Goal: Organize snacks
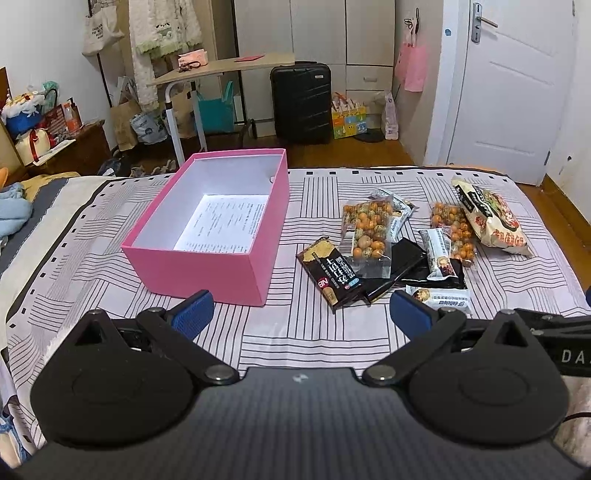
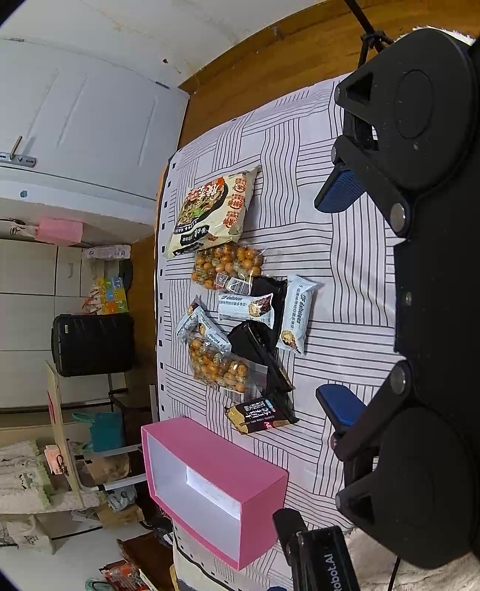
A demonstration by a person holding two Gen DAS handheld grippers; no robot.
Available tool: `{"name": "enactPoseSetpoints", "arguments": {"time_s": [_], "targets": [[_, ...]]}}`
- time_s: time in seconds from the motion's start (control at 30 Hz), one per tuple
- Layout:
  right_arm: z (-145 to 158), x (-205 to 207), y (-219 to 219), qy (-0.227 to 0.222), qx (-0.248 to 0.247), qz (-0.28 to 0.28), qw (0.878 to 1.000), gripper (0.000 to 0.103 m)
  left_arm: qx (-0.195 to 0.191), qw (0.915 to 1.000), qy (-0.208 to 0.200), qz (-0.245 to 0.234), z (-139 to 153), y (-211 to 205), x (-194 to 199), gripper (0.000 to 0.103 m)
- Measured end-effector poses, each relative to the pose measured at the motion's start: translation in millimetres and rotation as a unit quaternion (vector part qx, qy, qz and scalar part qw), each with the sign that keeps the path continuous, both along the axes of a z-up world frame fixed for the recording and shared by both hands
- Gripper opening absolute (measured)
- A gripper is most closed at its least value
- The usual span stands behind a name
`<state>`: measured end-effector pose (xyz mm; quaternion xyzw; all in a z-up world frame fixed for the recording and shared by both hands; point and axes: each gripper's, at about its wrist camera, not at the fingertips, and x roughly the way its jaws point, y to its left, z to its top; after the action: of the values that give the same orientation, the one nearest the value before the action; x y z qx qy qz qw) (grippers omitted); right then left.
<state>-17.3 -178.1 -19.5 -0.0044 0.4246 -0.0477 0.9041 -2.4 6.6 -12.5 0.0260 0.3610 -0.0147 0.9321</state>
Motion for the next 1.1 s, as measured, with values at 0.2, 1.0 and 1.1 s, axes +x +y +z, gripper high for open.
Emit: {"name": "enactPoseSetpoints", "arguments": {"time_s": [0.2,1.0,1.1], "targets": [[0.1,-0.3,-0.1,-0.001,-0.001,-0.001,1.0,0.101,-0.003,1.0,0.0,0.001,0.5,-0.4,-0.3,0.103],[2.4,-1.9,-8.1,-0.004,-0.003,-0.005,1.0,0.101,-0.032,0.9991,0.02,-0.017,1.8,0.9,0.1,0.102],[5.7,-5.9,-12.8,-0.02,0.011,0.015,1.0,0.101,-0.041,0.9987,0.021,-0.022,0.7,1.0,0.5,0.101]]}}
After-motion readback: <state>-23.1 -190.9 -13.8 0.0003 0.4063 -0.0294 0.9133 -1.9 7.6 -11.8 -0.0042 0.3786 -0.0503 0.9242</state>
